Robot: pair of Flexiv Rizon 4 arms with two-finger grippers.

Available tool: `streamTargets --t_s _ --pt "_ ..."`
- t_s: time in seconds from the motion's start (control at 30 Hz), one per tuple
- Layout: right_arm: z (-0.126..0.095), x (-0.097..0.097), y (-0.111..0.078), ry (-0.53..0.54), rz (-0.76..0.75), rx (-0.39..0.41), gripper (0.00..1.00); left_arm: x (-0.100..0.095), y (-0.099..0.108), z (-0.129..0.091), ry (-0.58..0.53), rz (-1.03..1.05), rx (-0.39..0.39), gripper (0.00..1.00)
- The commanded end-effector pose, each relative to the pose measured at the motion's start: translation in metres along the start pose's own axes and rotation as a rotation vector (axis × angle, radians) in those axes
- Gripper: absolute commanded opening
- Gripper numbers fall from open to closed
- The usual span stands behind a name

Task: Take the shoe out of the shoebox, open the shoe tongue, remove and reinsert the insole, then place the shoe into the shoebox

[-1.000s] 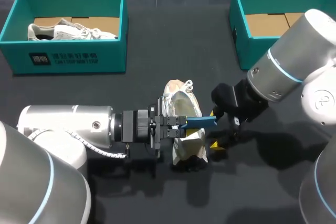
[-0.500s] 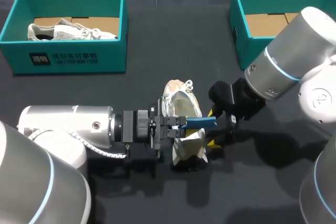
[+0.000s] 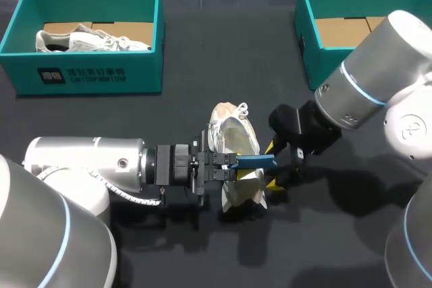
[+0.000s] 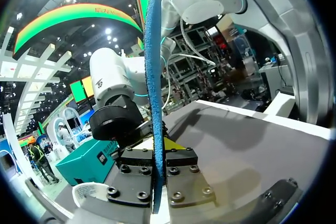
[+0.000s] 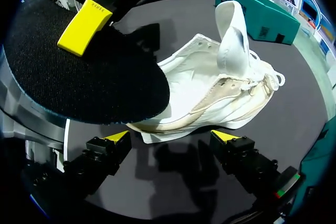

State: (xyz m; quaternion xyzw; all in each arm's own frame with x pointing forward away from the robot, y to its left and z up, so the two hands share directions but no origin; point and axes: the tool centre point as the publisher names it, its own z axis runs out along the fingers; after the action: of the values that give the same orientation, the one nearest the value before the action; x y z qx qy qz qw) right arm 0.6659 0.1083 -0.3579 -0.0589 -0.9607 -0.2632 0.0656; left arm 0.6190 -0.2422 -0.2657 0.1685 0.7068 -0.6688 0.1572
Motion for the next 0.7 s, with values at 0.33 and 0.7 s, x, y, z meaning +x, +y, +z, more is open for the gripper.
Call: streamTargets --t_s 0.33,0.7 --pt "0.001 0.001 0.001 -0.004 0.001 0.003 1.0 -0.005 0.012 0.006 -0.006 0.004 0.014 0.0" --pt "0.001 0.001 0.001 -0.004 0.001 0.003 1.0 -0.01 0.019 0.009 -0.016 0.007 0.025 0.0"
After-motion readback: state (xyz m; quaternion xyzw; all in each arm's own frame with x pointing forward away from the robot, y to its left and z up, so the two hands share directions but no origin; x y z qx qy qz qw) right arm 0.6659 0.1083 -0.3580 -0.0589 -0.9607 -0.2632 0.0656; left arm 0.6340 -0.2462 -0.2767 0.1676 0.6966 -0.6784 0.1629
